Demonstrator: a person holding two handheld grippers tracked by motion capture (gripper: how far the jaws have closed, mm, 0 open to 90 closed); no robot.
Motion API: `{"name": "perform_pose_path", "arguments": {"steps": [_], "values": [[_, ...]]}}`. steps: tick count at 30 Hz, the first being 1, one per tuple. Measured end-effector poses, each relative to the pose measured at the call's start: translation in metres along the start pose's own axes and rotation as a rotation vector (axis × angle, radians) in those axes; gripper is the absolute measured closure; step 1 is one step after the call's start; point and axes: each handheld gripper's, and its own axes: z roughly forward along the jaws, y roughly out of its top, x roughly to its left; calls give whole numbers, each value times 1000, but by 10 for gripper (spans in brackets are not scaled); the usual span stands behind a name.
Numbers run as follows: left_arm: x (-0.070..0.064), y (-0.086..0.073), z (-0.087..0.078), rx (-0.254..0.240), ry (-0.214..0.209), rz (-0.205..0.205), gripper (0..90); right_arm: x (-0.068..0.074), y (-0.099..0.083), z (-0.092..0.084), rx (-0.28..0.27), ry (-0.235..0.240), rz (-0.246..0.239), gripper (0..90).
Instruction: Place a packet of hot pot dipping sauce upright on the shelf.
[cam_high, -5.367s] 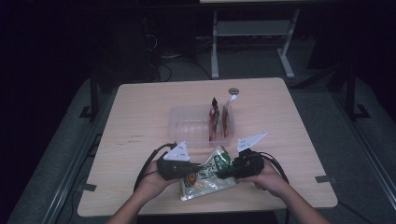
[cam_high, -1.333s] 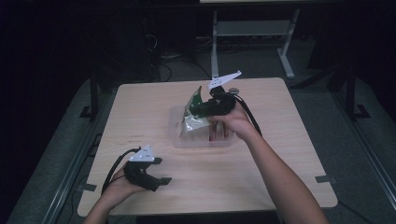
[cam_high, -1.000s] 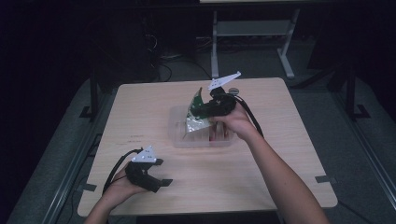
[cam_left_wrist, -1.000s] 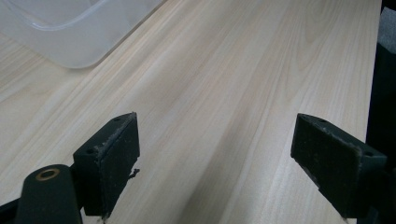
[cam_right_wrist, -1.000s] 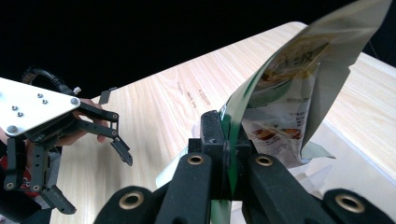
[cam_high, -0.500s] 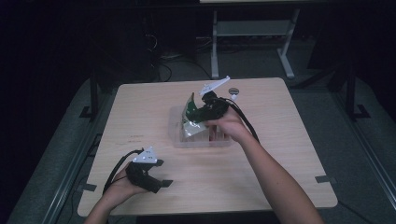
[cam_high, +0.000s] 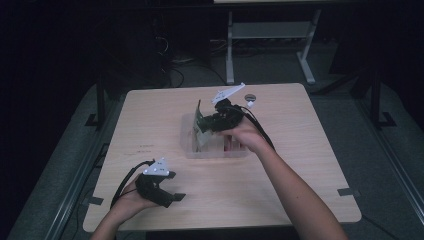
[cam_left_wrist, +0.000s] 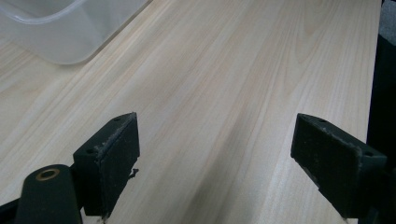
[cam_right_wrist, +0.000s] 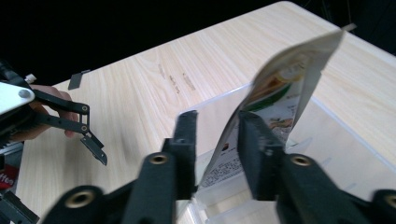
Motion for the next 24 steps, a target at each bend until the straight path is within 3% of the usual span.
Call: {"name": "perform_pose_path", "arguments": {"steps": [4, 9, 15, 20, 24], "values": [[-1, 0, 1, 2, -3, -2, 150, 4, 1, -7, -17, -31, -10, 493], [0, 1, 1, 2, -3, 3, 150, 8, 2, -13, -18, -51, -13, 411], [0, 0, 1, 3, -6, -1, 150, 11, 2, -22, -18, -68, -21, 349], [0, 0, 1, 3, -3, 3, 150, 19, -4, -33, -14, -45, -33, 335], [0, 1, 1, 6, -2, 10, 150, 31, -16, -41, 9, -43, -84, 332]]}}
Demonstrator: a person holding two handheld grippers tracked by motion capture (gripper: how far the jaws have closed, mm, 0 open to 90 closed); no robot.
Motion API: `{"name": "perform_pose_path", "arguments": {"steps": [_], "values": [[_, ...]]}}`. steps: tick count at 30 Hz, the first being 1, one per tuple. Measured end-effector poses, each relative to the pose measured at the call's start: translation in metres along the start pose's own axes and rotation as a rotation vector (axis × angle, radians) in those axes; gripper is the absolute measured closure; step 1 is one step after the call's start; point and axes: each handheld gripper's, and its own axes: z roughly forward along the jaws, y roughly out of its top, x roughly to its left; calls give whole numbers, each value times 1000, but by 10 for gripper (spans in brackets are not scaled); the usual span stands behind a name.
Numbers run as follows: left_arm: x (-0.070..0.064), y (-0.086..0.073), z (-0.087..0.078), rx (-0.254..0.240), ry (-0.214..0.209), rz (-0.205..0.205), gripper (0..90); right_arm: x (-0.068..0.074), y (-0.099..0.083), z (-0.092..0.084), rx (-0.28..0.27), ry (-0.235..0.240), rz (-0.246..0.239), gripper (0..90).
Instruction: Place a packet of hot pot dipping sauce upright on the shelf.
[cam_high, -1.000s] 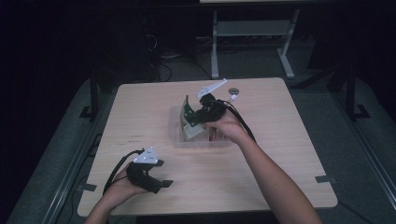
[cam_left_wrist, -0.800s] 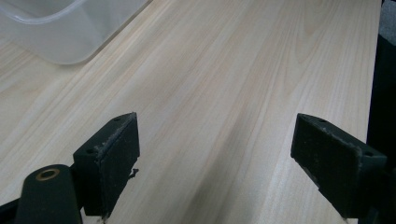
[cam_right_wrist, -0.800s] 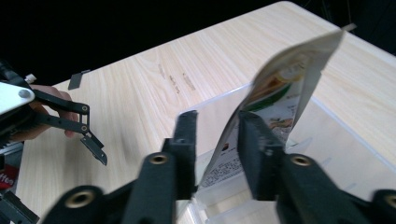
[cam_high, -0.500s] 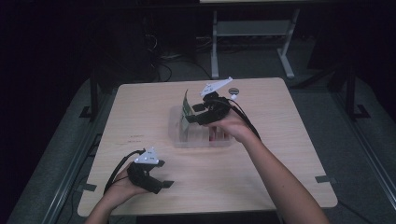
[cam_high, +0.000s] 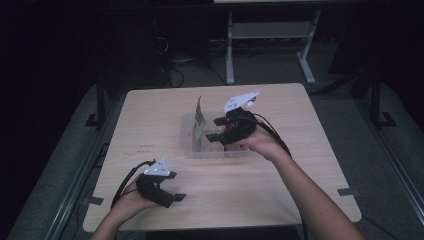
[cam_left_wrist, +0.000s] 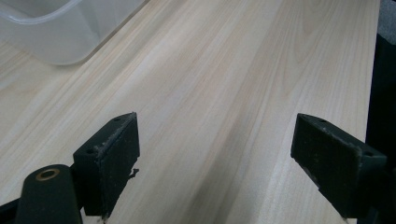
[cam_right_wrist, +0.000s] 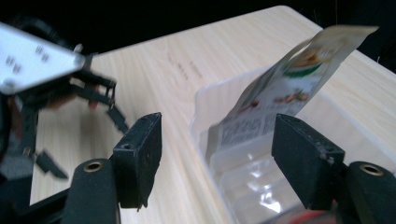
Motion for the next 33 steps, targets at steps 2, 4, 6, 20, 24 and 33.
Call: {"name": "perform_pose_path", "arguments": {"steps": [2, 4, 6, 20, 24, 33], "values": [[-1, 1, 0, -2, -2, -1, 150, 4, -6, -2, 4, 6, -25, 331], [-2, 1, 1, -2, -4, -2, 150, 10, -14, -5, 9, 11, -25, 329], [-3, 2, 1, -1, -7, 0, 150, 13, -21, -6, 10, 20, -26, 328], [-9, 4, 5, -6, -28, 16, 151, 34, -72, -7, 26, 39, -25, 297], [-10, 3, 7, 4, -44, 32, 152, 38, -86, -6, 35, 30, -14, 276], [-16, 2, 12, 6, -59, 50, 154, 49, -117, -4, 58, -24, -4, 178]]}}
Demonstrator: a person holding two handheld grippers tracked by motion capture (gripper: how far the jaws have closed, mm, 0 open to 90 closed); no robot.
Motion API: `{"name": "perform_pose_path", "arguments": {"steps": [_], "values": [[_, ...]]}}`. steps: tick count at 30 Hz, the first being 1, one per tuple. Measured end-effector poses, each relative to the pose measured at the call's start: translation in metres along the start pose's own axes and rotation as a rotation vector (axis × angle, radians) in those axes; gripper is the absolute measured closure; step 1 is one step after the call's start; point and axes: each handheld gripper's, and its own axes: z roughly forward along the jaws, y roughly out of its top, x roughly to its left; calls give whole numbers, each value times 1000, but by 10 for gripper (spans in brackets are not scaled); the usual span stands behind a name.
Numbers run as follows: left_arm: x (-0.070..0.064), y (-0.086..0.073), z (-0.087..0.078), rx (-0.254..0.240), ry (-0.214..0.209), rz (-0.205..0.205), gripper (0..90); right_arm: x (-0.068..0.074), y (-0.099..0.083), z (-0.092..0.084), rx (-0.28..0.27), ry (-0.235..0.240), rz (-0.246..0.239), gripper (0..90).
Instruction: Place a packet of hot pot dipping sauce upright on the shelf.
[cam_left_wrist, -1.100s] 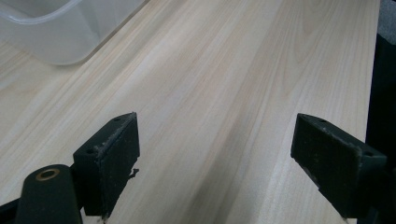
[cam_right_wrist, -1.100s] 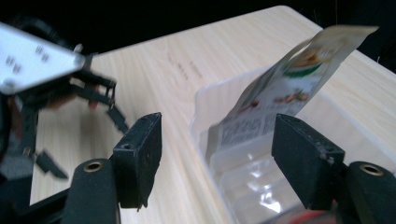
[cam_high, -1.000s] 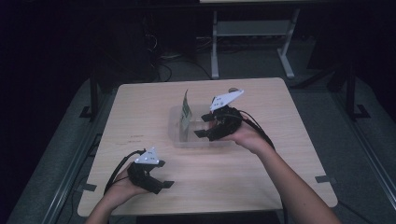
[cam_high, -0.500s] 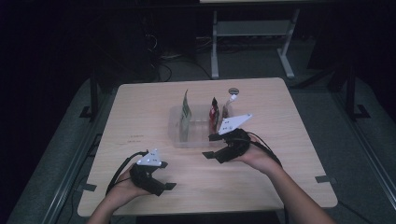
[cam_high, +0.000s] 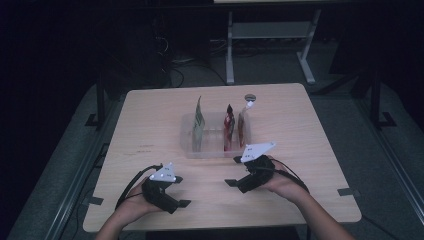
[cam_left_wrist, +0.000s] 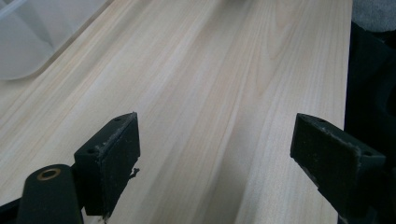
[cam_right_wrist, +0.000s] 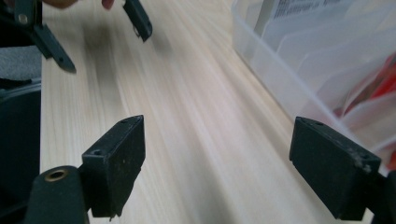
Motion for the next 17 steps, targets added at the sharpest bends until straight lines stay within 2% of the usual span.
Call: {"name": "perform_pose_path", "arguments": {"steps": [1, 4, 7, 9, 17], "values": [[-2, -1, 3, 9, -2, 18, 154, 3, -9, -1, -3, -3, 10, 163], [-3, -1, 4, 14, -1, 26, 154, 4, -16, -2, -6, -16, 18, 156], [-4, -2, 5, 18, -3, 40, 154, 4, -29, -6, -15, -25, 50, 151], [-4, -2, 6, 14, -1, 40, 154, 3, -34, -7, -8, -28, 42, 151], [-4, -3, 9, 19, 8, 47, 149, 1, -37, -8, -12, -51, 50, 140]]}}
